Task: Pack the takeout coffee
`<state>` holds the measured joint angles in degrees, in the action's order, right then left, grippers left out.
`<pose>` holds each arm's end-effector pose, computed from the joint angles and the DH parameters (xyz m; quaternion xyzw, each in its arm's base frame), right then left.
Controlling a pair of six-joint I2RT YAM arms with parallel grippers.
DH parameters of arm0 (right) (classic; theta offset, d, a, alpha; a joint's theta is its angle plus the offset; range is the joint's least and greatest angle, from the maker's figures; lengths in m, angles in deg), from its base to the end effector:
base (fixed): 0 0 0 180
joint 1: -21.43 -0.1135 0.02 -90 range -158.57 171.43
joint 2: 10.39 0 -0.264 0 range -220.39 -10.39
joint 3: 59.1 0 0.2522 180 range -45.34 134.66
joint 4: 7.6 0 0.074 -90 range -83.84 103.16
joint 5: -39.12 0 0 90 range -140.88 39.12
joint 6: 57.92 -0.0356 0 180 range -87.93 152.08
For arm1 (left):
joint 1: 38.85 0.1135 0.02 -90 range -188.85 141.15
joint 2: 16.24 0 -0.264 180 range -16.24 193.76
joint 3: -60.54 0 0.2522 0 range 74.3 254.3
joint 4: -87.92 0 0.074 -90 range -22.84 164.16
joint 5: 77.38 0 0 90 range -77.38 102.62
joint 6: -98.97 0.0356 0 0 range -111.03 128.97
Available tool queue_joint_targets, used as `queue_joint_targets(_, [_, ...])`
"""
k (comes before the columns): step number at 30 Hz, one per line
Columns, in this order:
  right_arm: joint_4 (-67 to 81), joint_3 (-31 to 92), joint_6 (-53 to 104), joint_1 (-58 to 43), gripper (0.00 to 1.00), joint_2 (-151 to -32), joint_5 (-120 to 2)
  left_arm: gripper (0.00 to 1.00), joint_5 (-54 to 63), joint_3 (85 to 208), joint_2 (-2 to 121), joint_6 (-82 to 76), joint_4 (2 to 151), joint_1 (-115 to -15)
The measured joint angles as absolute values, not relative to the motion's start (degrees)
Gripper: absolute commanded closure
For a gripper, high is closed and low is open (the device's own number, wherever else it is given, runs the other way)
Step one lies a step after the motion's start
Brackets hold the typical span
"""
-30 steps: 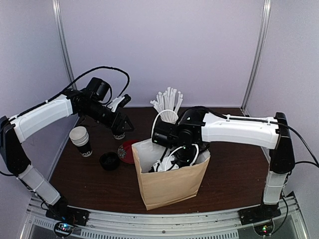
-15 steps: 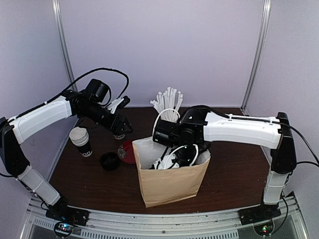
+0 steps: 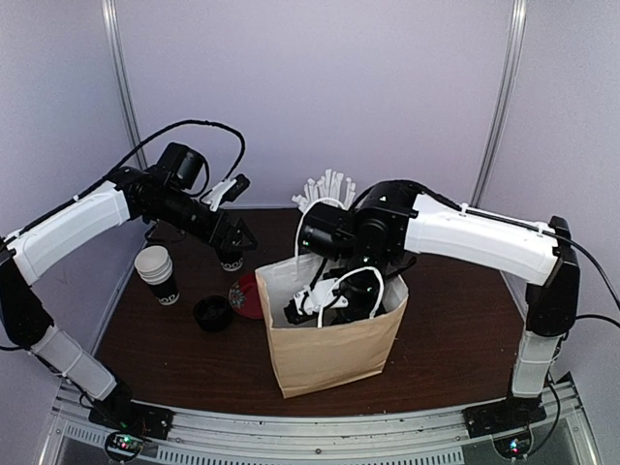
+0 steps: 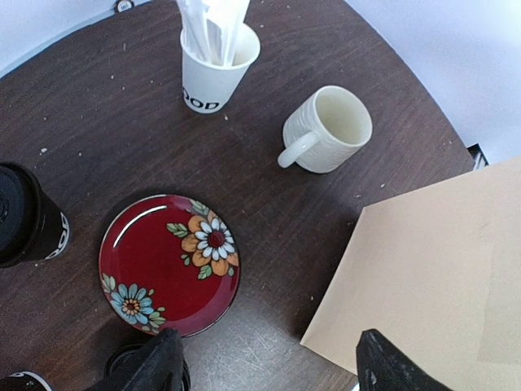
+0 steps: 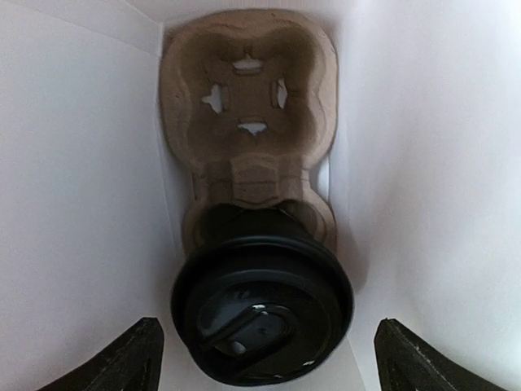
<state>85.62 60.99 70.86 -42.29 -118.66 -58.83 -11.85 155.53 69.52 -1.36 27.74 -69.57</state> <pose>0.1576 0.3303 0.3078 -0.7791 0.6186 0.0836 0.0581 0.2645 -0.1743 0.3346 0.2327 0.8940 -0.3016 0.2359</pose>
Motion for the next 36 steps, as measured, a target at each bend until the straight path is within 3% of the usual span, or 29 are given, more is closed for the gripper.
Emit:
queue_joint_targets(2, [86.6, 63.44, 71.41, -42.29, 0.01, -118.62, -59.37, 0.23, -12.68, 156.49, 68.71, -1.34, 27.5, -69.57])
queue_joint_targets(8, [87.39, 67.79, 72.74, -42.07, 0.02, -116.76, -59.99, 0.22, -16.41, 159.77, 65.8, -1.14, 27.72, -69.57])
queue_joint_targets(12, [87.45, 67.79, 72.98, -41.24, 0.17, -116.58, -60.12, 0.23, -18.1, 160.25, 64.4, -1.18, 27.83, -69.57])
queue_joint_targets(16, [87.5, 68.0, 73.05, -40.19, 0.25, -116.6, -60.9, 0.23, -19.61, 160.25, 64.16, -1.49, 28.09, -69.6])
queue_joint_targets(24, [87.19, 69.16, 73.7, -39.78, 0.09, -116.6, -61.67, 0.2, -23.71, 160.23, 64.01, -3.41, 32.14, -70.62])
queue_joint_targets(36, [91.74, 79.24, 78.99, -37.94, 0.09, -115.14, -65.43, 0.2, -25.05, 167.18, 75.31, -5.84, 35.55, -82.34])
